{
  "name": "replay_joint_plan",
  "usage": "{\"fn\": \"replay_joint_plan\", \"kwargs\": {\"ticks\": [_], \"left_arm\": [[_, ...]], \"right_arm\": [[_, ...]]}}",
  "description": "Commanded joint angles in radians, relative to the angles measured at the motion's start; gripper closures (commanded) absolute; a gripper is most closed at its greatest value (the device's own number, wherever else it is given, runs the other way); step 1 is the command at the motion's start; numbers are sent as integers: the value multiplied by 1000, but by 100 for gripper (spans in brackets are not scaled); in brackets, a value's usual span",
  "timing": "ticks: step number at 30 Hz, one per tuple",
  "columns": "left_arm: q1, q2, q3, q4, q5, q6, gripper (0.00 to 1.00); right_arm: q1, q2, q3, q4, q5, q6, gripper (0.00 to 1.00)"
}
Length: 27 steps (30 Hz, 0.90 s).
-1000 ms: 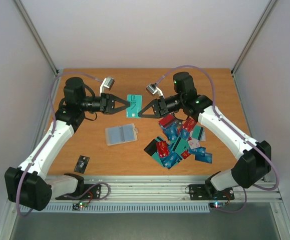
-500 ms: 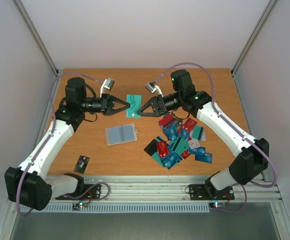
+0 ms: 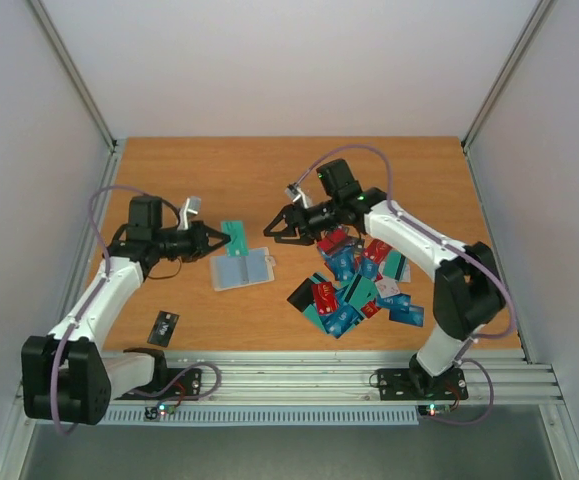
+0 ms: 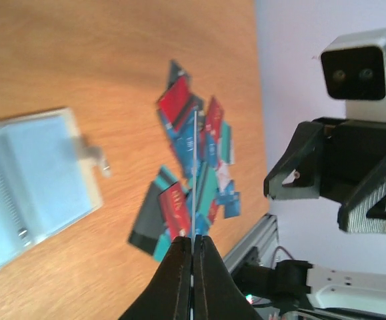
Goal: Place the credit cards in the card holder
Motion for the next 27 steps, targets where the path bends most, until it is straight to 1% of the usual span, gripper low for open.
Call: {"fn": "replay_joint_plan", "kwargs": {"ticks": [1,4,7,11,16,19,20,27], "left_arm": [[20,-23,-102,62,-109,71,100],[22,13,-146,98,-146,80,100],[23,63,-169,154,-154,73,100],[28,120,-163,193,-174,65,100],[29,158,-218,332,-201,10,100],[28,171,-247,363,-216,3,100],[29,177,-251,397,-219,3,100],[28,264,-303,539,-186,-25,100]], "right_arm": [[34,88,-3,35,115,26,46],[40,137,-2,29,169,3,50],[45,170,-17,36,187,-18,53],[61,209,-25,21,175,-67,56],[66,232,-76,88,139,-56,58],[71,249,-79,103,125,-62,59],[71,257,-78,109,116,-62,59],[71,317,-64,127,100,-68,61]]}}
